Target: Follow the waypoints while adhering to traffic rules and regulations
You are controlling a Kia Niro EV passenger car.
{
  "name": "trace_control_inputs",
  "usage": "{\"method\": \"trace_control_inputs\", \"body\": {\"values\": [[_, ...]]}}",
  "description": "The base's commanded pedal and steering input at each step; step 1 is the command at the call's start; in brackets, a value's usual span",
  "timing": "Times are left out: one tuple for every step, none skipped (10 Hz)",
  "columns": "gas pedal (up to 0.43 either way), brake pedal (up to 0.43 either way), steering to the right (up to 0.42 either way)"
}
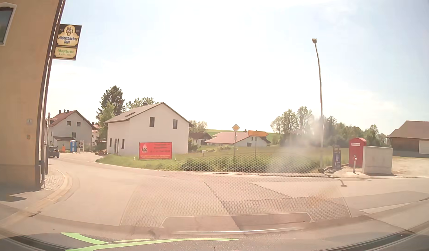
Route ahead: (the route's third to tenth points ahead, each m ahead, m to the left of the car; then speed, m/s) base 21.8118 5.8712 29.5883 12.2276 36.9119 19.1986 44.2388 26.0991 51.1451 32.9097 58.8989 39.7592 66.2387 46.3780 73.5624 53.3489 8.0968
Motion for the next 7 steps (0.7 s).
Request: {"method": "trace_control_inputs", "body": {"values": [[0.0, 0.0, -0.062], [0.0, 0.0, -0.073], [0.0, 0.0, -0.083], [0.0, 0.0, -0.094], [0.0, 0.0, -0.105], [0.0, 0.0, -0.119], [0.0, 0.0, -0.137]]}}
